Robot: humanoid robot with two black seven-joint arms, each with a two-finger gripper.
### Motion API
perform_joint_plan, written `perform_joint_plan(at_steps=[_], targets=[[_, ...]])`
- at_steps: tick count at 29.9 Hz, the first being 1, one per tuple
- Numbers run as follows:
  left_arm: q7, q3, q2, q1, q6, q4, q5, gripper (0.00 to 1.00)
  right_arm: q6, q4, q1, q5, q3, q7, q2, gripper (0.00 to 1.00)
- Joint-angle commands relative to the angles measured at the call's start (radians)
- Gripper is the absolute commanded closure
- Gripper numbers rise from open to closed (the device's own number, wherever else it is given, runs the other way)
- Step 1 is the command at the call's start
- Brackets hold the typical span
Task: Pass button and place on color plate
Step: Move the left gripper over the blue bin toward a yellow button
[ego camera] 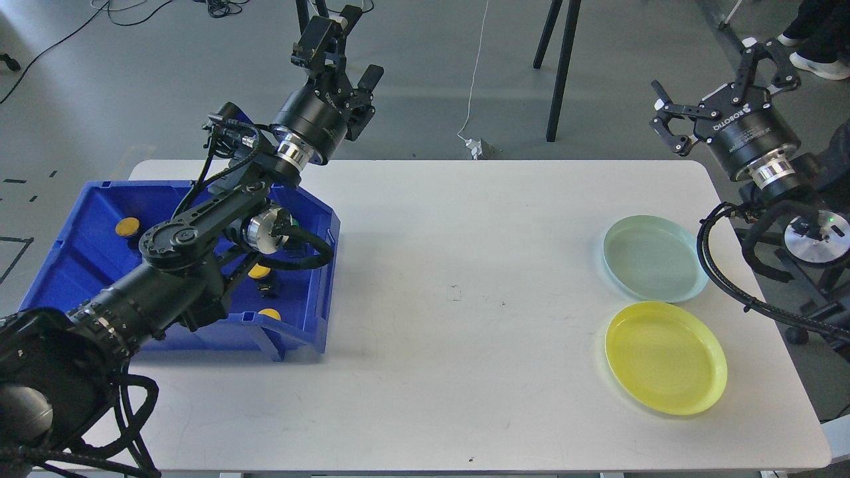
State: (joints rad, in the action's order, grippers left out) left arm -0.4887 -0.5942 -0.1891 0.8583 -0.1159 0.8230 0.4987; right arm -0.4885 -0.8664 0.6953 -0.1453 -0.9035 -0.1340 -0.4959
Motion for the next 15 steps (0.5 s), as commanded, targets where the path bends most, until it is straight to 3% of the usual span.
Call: perform_joint_plan(at_steps=[1, 3, 5, 9, 15], targets=[[0.0, -0.002, -0.013, -0.001, -0.01, 0.001, -0.005, 0.0, 0.0, -0.006, 0.019, 0.001, 0.027, 0.043, -0.009, 0.01], [0.0, -0.021, -0.02, -0.001, -0.027, 0.002, -0.006, 0.0, 0.0, -0.006, 0.021, 0.001, 0.04, 0.043, -0.016, 0.01], [0.0, -0.07, -0.065, 0.01, -0.094, 0.001, -0.009, 0.0, 0.0, -0.006, 0.018, 0.001, 0.038, 0.043, -0.033, 0.01], [0.0, -0.191, -0.164, 0.001, -0.363, -0.001, -0.017, 0.0, 0.0, -0.008, 0.012, 0.001, 0.032, 0.04, -0.046, 0.01], [0.0, -0.384, -0.147, -0.08, -0.373, 0.106, -0.051, 0.0, 0.0, -0.009, 0.013, 0.001, 0.028, 0.039, -0.044, 0.01]])
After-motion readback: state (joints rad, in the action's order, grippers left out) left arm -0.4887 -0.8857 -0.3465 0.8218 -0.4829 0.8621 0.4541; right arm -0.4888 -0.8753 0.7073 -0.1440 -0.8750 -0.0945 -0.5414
